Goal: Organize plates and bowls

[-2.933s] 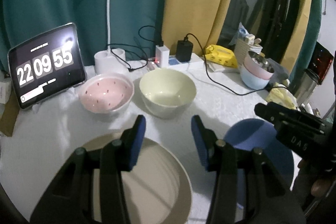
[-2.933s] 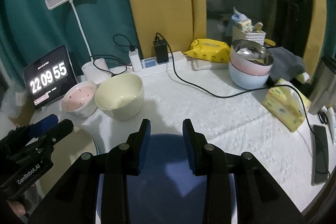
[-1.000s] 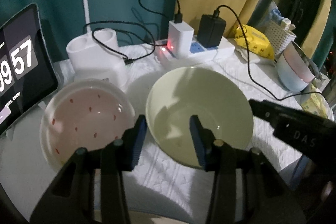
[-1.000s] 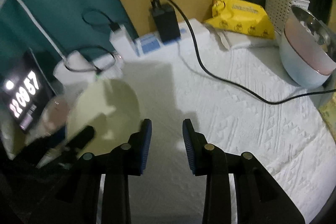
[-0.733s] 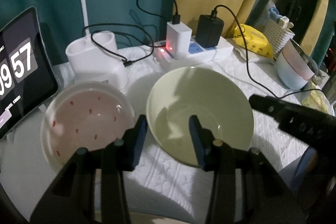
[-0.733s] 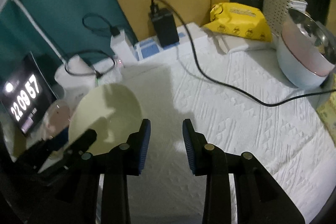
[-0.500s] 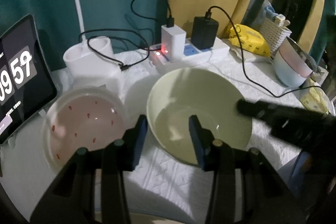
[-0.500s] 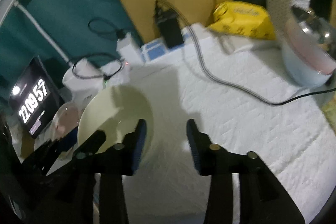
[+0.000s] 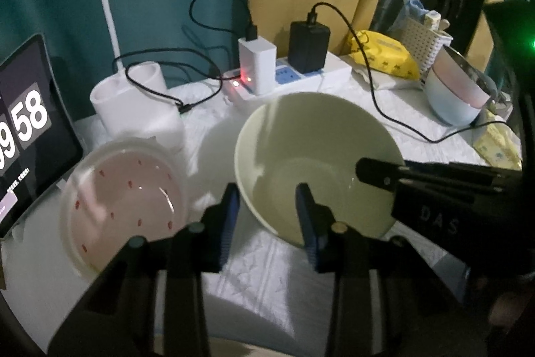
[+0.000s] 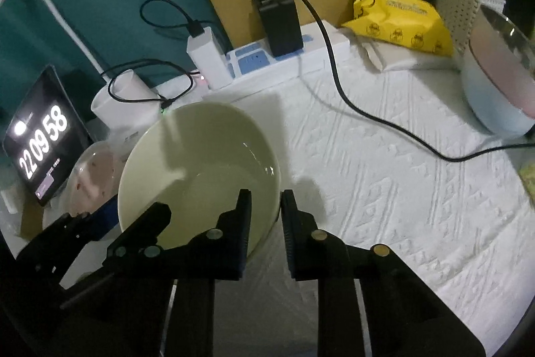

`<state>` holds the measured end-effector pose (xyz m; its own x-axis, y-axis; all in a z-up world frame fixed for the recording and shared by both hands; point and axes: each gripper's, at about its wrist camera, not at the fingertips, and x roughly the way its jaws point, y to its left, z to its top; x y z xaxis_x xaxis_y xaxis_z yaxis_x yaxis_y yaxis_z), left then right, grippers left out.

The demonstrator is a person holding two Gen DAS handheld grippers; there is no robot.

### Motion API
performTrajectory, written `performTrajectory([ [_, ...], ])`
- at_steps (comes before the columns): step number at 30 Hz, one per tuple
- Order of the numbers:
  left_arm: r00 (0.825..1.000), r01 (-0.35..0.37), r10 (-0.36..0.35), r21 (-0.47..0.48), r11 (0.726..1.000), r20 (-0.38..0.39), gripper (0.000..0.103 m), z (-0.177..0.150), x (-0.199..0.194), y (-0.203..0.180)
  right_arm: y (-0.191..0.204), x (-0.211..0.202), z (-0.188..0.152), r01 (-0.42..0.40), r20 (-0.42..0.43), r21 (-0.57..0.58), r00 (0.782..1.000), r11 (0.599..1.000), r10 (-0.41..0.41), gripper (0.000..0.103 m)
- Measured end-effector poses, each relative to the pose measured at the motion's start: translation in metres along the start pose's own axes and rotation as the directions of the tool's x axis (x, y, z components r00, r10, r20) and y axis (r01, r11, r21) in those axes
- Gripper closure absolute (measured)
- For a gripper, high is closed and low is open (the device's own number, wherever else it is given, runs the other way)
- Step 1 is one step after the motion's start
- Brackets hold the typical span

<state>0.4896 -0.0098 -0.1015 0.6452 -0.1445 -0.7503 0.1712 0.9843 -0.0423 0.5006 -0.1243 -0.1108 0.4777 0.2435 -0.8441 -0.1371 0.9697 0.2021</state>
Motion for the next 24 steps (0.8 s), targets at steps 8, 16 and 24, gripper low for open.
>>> performTrajectory([
  [8,0.998,-0.006,0.007,-0.016,1.0,0.066,0.067,0.001,-0.025,-0.001,0.004,-0.015,-0.003,-0.025,0.061,-0.011,0.998,1.0,0.026,0.084],
  [16,0.992,-0.001,0.003,-0.016,1.0,0.124,0.067,-0.001,-0.06,-0.008,-0.002,-0.056,-0.011,-0.043,0.121,-0.021,0.992,0.999,0.045,0.084],
  [24,0.983,0.003,-0.001,-0.011,1.0,0.181,0.067,-0.008,-0.096,-0.021,-0.001,-0.094,-0.024,-0.053,0.171,-0.027,0.984,0.998,0.056,0.084],
])
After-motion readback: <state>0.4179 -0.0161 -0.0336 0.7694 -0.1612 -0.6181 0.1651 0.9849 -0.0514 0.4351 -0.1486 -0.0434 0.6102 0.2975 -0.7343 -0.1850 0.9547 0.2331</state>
